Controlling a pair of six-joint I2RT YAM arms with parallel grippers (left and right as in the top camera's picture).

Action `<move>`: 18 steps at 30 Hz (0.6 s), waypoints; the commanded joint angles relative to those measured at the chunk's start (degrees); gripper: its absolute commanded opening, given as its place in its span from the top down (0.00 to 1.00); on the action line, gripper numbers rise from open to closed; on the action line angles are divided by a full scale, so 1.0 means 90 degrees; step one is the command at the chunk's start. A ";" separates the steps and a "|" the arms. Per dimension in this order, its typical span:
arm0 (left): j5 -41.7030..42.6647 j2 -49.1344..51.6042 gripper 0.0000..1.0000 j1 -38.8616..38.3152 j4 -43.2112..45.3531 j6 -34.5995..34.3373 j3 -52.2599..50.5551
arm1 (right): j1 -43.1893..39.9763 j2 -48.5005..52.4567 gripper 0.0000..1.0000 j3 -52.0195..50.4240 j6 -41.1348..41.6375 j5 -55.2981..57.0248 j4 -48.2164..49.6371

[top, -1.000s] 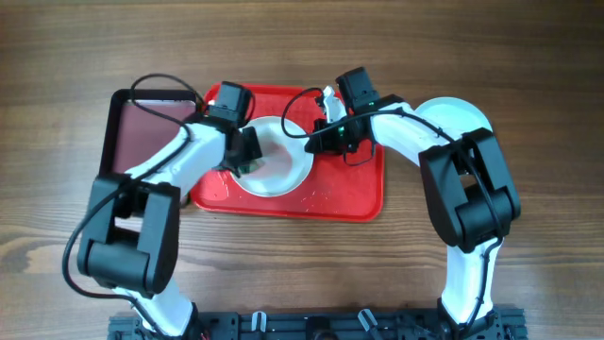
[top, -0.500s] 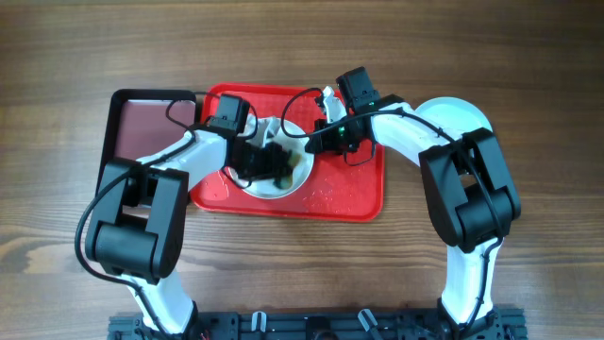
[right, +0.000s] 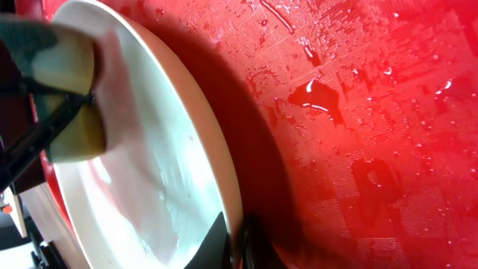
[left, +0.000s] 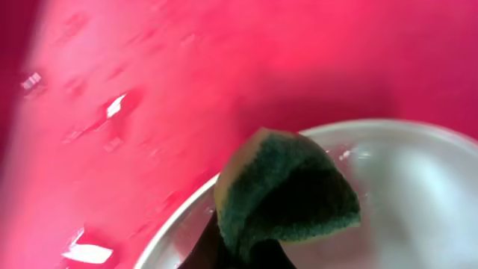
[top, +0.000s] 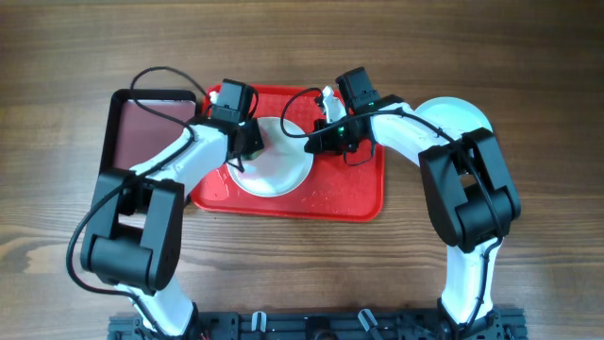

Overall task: Clean dirty plates on tray and stack at the side
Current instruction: 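Scrub around the white plate's inner rim with the left gripper's sponge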

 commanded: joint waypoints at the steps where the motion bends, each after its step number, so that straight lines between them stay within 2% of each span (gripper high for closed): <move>1: 0.0539 0.0529 0.96 0.0119 -0.1035 -0.0121 -0.0449 | 0.0019 0.0206 0.96 -0.0114 0.0034 -0.0168 -0.0019; 6: 0.2805 0.0527 0.96 0.0119 -0.1579 0.1486 -0.0449 | 0.0019 0.0209 0.96 -0.0114 0.0036 -0.0168 -0.0007; 9: 0.3611 0.0527 0.96 0.0119 -0.1375 0.2183 -0.0449 | 0.0019 0.0209 0.96 -0.0114 0.0036 -0.0168 -0.0010; 15: 0.3344 0.0529 0.96 0.0119 -0.0243 0.2006 -0.0449 | 0.0019 0.0209 0.95 -0.0114 0.0036 -0.0168 -0.0010; 18: 0.1620 0.0529 0.96 0.0119 0.0177 0.1013 -0.0449 | 0.0019 0.0209 0.96 -0.0114 0.0034 -0.0168 -0.0010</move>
